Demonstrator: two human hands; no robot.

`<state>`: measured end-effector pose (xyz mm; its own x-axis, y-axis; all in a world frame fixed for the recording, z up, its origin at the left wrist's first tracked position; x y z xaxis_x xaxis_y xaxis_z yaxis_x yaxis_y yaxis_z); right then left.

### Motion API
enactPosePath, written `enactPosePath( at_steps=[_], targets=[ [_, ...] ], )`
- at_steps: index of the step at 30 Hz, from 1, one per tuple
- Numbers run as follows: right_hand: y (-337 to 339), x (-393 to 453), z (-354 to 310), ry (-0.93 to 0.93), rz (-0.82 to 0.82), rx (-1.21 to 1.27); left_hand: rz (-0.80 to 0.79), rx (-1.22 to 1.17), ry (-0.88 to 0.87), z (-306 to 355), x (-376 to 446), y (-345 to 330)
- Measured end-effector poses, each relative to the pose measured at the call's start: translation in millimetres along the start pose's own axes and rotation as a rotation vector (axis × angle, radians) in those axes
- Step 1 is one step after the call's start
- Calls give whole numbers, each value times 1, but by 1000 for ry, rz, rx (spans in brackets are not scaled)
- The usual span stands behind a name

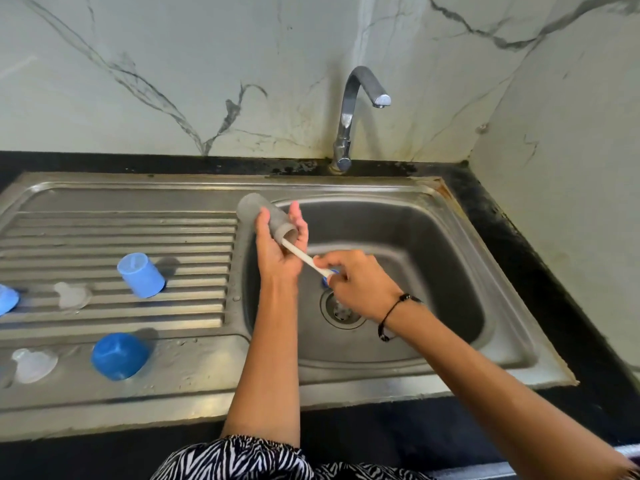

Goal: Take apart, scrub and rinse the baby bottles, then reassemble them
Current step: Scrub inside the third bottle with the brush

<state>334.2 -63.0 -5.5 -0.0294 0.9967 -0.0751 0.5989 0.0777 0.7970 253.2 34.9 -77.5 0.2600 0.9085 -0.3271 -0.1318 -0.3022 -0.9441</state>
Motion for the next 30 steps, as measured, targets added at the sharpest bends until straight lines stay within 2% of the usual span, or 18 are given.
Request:
enactPosePath(
  at_steps=[7,12,14,20,25,30],
  targets=[
    [6,-25,-2,99,23,-428,129,285,-185,13,7,15],
    [0,-36,-1,277,168,-711,233,249,-232,23,8,30],
    [-5,-40,-1,286,181,-818,254,232,-227,26,7,33],
    [-5,-12,8,92,65,-687,276,398,-247,15,9,21],
    [-4,4,-4,105,78,-697,271,487,-220,12,10,16],
    [-7,19,-9,86,78,-642,269,426,-201,0,3,11]
  ],
)
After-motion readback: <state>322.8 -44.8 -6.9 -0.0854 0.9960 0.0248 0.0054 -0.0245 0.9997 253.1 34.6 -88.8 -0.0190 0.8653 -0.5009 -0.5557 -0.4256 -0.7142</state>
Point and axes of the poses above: each hand's wrist, its own x-axis towards the middle knuckle, its own y-axis out of the back of the hand, z = x × y, the point moved 8 cm from there along x, towards the middle knuckle, and after that the axes turned 3 degrees about -x, right-handed, at the moved point
